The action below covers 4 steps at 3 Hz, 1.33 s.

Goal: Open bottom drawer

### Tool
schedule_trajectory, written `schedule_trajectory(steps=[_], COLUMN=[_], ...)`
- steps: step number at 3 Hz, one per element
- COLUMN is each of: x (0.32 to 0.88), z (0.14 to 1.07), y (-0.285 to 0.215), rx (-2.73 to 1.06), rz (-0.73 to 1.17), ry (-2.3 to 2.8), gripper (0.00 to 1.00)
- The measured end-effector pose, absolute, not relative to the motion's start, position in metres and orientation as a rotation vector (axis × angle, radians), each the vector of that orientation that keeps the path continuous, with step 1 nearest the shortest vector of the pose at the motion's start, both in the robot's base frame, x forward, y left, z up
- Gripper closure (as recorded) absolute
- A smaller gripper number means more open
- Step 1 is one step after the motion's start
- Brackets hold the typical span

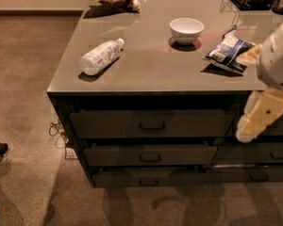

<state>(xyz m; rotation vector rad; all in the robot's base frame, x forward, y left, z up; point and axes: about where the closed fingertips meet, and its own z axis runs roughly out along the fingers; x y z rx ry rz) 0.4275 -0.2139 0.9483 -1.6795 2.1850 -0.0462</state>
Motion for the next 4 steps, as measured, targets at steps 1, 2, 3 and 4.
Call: schedule_trajectory(steps=[1,2,3,4], x=[0.420,0.415,0.414,0.412], z=[0.901,0.854,0.853,0.852], y=[-0.216,-0.207,-0.206,-0.205], rx=[-1.674,-1.687,-1.691,-1.703], rz=[0.029,0.151,0.140,0.103], ry=[2.140,2.092,2.093,2.098], gripper=[0.00,0.00,0.00,0.00])
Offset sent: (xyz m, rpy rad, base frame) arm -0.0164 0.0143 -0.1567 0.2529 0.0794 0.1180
